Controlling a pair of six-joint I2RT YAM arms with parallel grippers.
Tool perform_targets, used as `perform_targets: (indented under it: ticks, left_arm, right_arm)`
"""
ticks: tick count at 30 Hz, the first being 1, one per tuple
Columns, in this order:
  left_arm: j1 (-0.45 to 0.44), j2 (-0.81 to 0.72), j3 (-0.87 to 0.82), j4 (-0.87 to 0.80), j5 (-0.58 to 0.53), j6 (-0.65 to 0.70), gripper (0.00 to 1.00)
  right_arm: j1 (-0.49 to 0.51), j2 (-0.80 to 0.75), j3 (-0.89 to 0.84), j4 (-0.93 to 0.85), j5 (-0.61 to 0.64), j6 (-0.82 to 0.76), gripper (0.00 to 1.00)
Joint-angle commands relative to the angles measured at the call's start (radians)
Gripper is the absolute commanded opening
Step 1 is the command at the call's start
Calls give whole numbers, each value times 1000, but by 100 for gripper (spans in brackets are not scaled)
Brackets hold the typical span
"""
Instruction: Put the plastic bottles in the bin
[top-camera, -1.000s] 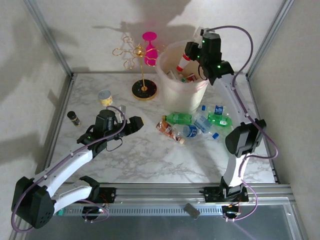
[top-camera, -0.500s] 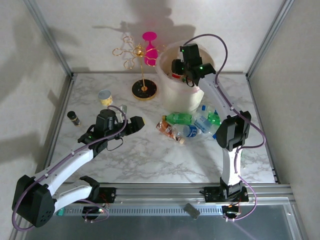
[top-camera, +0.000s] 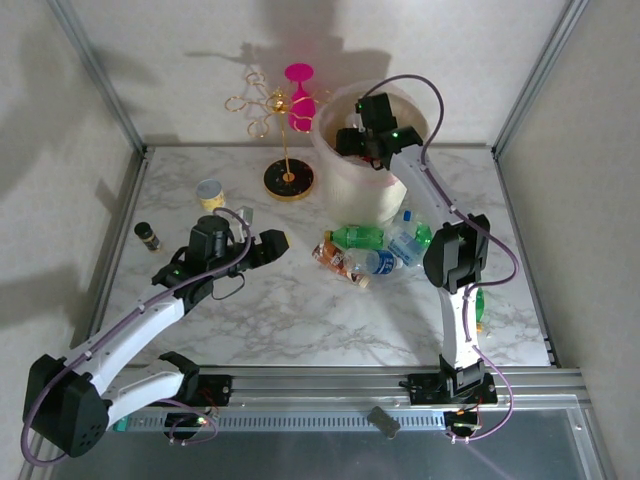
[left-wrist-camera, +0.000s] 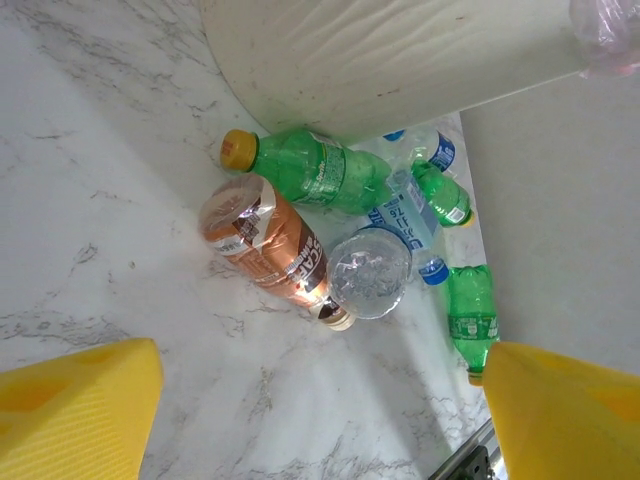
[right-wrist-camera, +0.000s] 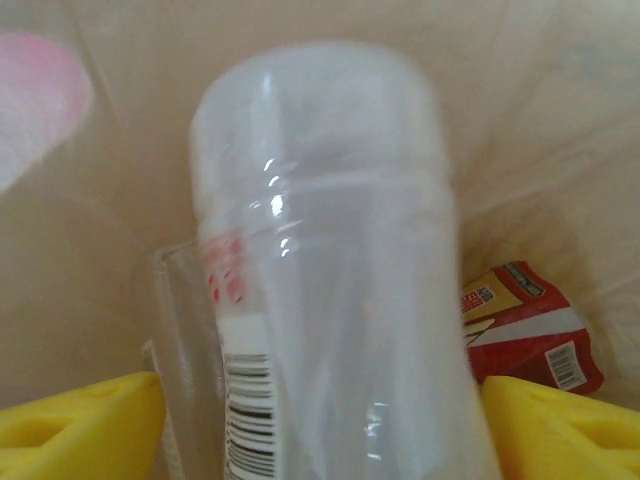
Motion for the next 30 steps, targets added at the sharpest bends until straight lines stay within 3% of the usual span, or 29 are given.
perform_targets:
  ticks: [1, 9, 15, 18, 24, 30]
  left_arm:
    - [6, -30, 55, -40, -11, 36, 84]
    - [6, -77, 129, -91, -18, 50, 85]
    - [-11, -157, 160, -77, 0, 32, 85]
    - [-52, -195, 171, -74, -17, 43, 84]
    - [-199, -190, 162, -76, -95, 68, 82]
    - [-382, -111, 111, -10, -195, 58, 81]
  right_arm:
    - [-2, -76, 65, -1, 8, -11, 86]
    - [-2, -211, 74, 9, 11, -14, 92]
    - [-1, -345, -36, 45, -9, 11, 89]
    - [-1, -446, -153, 81, -32, 42, 85]
    - [0, -735, -560, 251, -68, 108, 83]
    - [-12, -979, -895, 270, 53, 160, 80]
